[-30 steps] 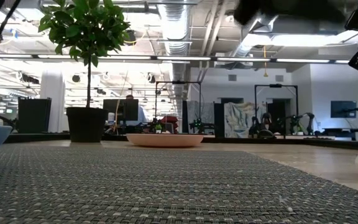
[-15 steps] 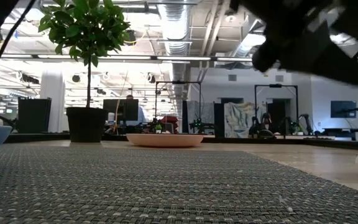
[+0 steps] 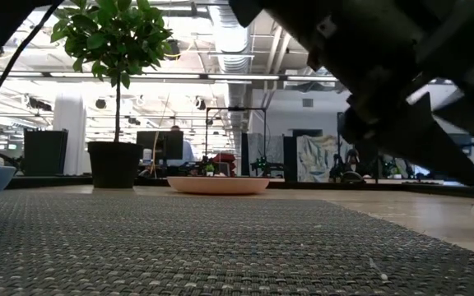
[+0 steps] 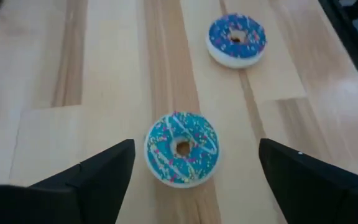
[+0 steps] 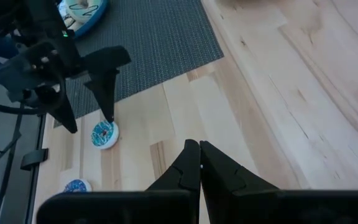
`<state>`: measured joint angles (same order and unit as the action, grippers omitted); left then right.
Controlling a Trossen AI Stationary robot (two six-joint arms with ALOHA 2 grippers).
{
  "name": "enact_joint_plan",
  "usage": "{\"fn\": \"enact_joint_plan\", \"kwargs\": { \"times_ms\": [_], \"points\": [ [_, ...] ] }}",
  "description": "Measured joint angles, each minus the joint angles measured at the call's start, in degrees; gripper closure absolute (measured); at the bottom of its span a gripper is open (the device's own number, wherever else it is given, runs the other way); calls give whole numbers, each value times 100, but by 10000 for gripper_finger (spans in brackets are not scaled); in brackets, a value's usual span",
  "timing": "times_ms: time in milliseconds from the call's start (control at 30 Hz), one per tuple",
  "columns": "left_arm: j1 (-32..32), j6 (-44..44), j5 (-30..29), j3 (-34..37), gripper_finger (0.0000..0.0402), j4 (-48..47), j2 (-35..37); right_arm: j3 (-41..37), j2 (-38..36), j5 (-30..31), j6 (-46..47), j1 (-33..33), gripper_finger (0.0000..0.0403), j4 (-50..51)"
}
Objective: Pick & Place donuts
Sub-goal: Put the small blue donut on the pink plate
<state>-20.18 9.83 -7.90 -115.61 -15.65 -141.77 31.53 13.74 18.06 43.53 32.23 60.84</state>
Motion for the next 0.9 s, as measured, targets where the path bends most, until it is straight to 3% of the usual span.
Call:
{"fn": "enact_joint_plan", "kwargs": {
  "times_ms": [167, 333, 467, 900],
  "points": [
    [-4, -315, -273, 7, 58, 1, -147, 0, 2, 3, 2, 0, 403, 2],
    [20, -356, -27, -9, 58, 268, -272, 0, 0, 4, 4, 0, 403, 2],
    [22, -538, -324, 0, 59, 222, -289, 0, 1, 2, 4, 0, 403, 2],
    [66, -708, -42, 0, 102, 24, -284, 0, 0, 2, 4, 0, 403, 4]
  ]
}}
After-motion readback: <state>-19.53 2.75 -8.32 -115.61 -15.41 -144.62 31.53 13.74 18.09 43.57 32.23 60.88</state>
